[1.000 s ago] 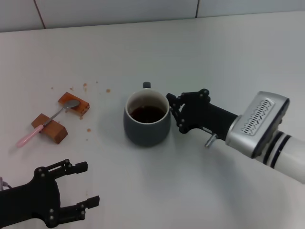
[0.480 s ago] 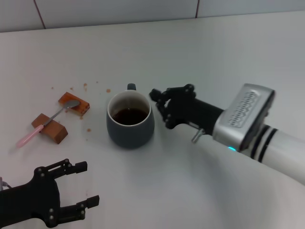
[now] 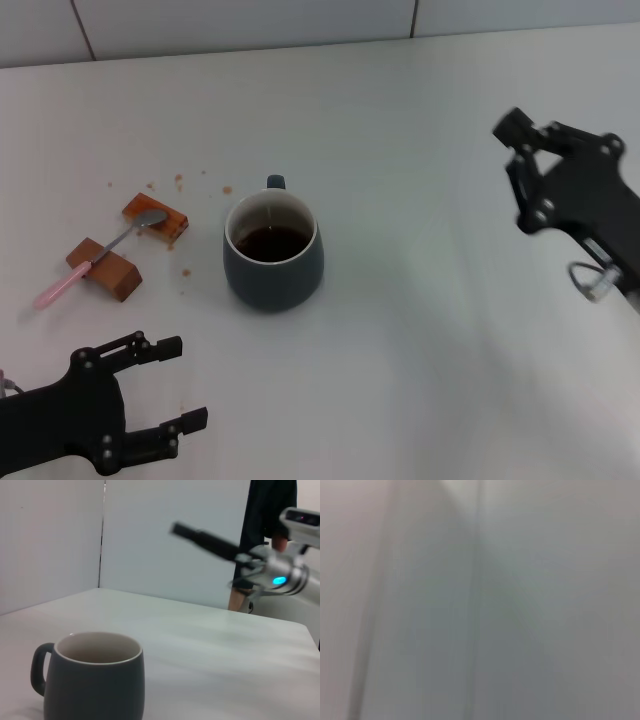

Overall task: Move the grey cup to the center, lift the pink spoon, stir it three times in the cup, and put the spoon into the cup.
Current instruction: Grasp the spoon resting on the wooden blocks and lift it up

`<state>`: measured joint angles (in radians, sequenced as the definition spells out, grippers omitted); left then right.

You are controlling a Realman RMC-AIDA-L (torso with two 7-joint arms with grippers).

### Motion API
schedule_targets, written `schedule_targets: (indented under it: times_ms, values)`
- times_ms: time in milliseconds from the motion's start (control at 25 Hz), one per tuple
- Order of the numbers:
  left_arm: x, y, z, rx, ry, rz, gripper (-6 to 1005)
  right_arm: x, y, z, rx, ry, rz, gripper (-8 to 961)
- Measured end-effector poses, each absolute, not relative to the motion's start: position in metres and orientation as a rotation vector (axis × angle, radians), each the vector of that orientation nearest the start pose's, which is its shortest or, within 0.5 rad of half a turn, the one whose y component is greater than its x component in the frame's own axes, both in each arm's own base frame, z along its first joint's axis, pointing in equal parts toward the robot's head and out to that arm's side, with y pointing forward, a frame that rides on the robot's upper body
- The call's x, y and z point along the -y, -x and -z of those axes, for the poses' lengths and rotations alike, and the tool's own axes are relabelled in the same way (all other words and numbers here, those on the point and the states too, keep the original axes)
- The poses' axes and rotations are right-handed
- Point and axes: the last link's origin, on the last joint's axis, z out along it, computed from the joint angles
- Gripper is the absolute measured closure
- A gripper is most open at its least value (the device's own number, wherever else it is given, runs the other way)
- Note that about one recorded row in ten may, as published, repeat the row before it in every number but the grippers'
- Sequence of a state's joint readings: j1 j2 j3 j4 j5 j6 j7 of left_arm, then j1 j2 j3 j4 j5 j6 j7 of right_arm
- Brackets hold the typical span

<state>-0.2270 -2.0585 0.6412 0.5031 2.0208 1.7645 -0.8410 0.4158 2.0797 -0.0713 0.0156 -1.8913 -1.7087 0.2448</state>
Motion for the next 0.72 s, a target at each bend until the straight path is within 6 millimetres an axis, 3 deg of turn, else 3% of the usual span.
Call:
schedule_targets:
  times_ms: [120,280,480,720]
  values:
    - [-0.203,0.333,0.011,0.39,2.73,0.789,220,-0.242,-0.279,0.02,0.016,2.111,-1.142,904]
    - [-0.203,0.333,0.012,0.39,2.73,0.791,220,-0.229,-0.286,0.028,-0.001,2.355,-1.115,902]
    - [-0.203,0.333,0.012,0.39,2.729,0.789,221,-0.225,-0.305,0.05,-0.144,2.594,-0.906,899]
    - [-0.203,0.334,0.011,0.393,2.719,0.791,222,-0.224,-0.312,0.06,-0.169,2.639,-0.82,897]
